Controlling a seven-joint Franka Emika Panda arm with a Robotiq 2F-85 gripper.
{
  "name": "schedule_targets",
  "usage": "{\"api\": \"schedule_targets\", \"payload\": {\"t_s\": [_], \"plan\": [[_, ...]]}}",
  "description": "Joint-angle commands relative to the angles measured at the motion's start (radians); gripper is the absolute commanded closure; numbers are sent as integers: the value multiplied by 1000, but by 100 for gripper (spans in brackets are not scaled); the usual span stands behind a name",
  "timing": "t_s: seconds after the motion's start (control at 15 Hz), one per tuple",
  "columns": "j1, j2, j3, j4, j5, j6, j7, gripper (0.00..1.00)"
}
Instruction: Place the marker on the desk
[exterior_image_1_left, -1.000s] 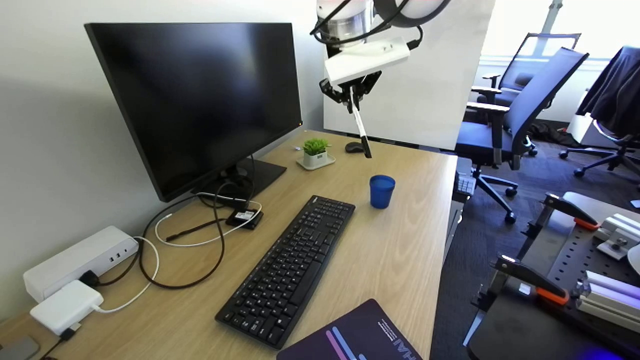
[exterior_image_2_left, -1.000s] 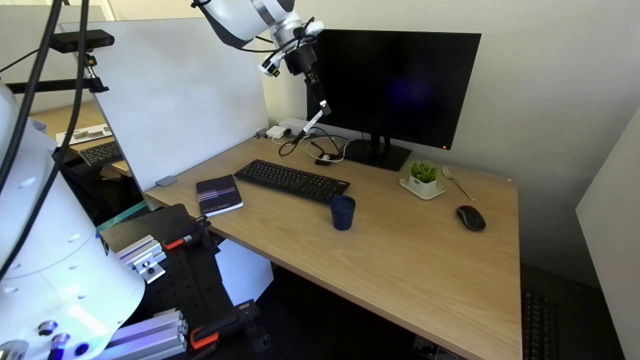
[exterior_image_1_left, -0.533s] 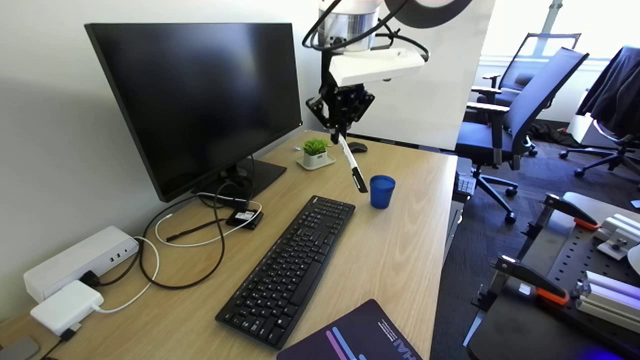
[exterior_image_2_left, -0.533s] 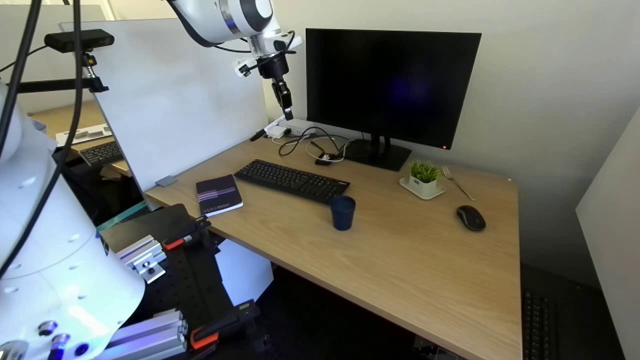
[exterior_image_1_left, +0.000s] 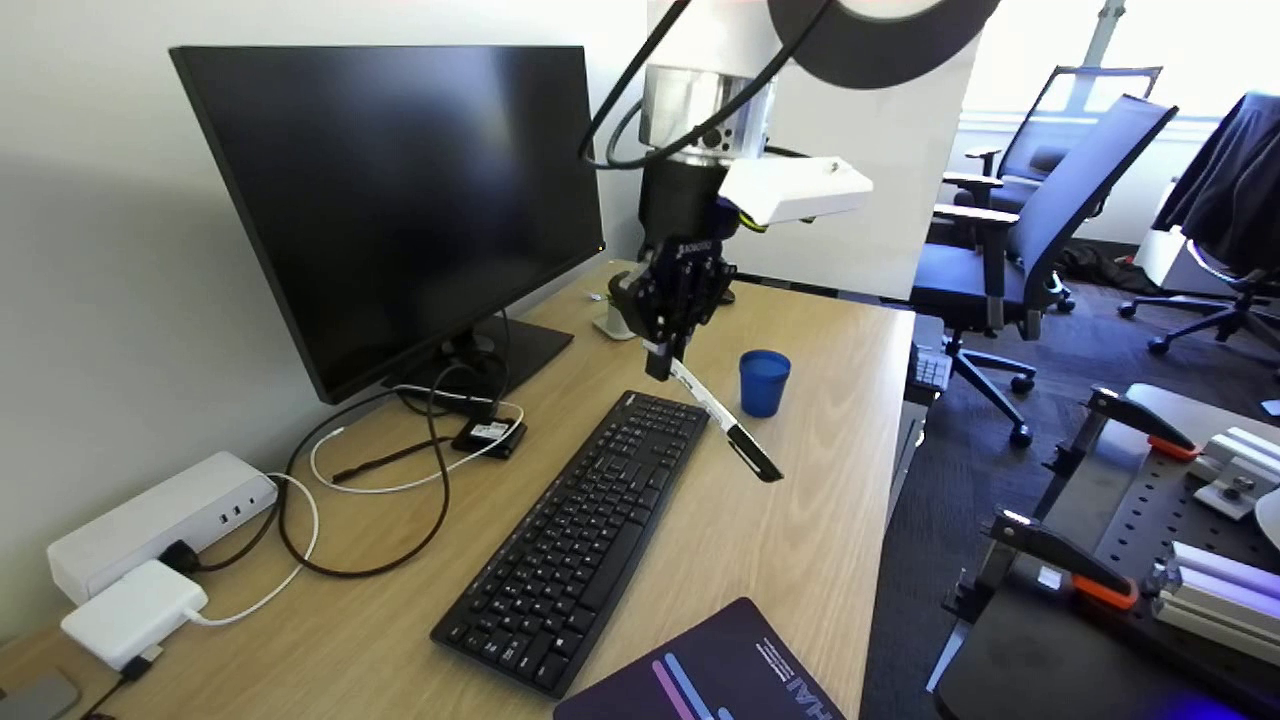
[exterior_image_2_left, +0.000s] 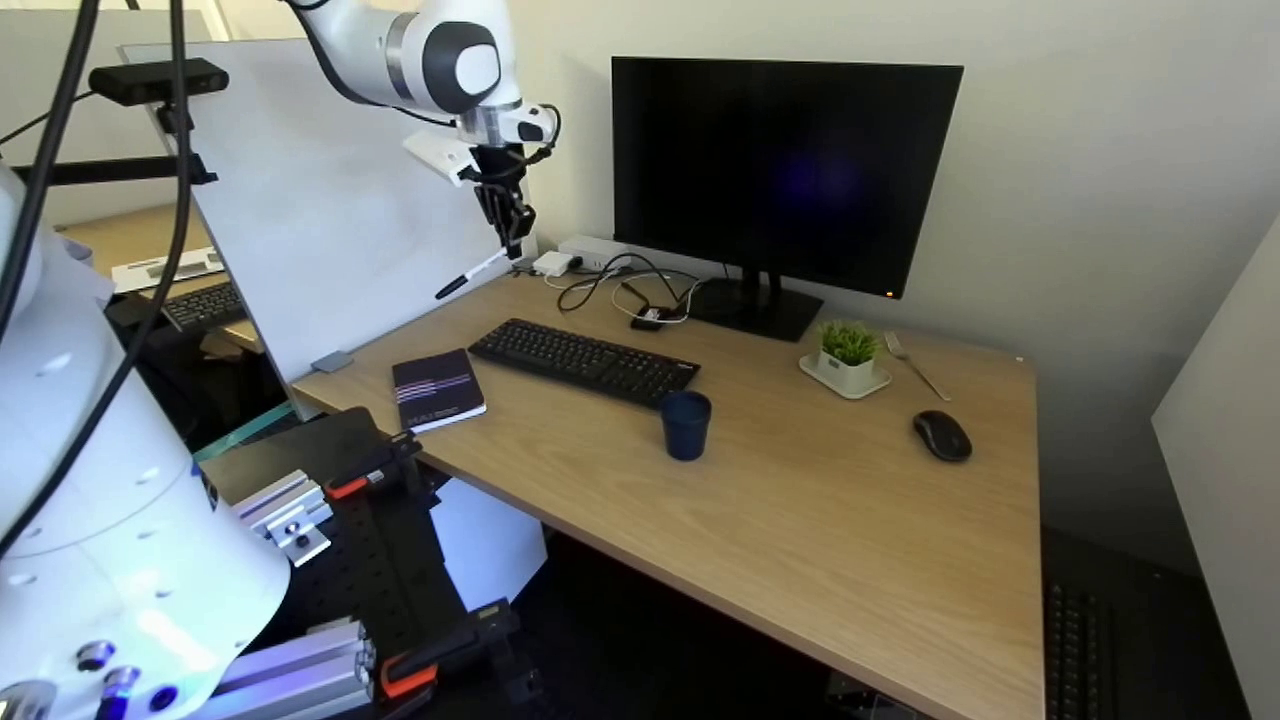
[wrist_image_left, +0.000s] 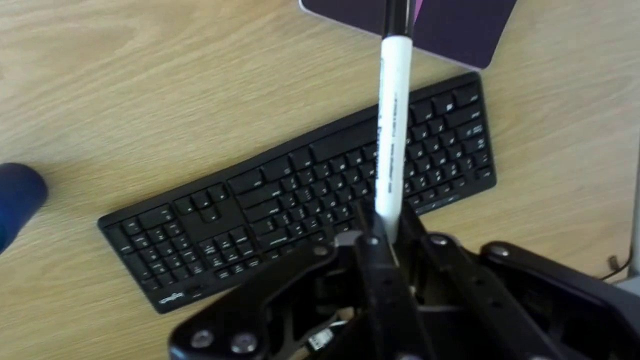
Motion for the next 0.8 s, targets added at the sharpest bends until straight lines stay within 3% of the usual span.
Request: {"api": "schedule_targets", "payload": {"t_s": [0.0,0.13,0.27,0.73], "plan": [[-65,17,94,-29,123,19,-269,97],[-85,42,119,-41,162,-6,-415,97],[-69,62,80,-53,168,-37,-533,97],[-58,202,-119,-6,-39,-22,-500,97]]}}
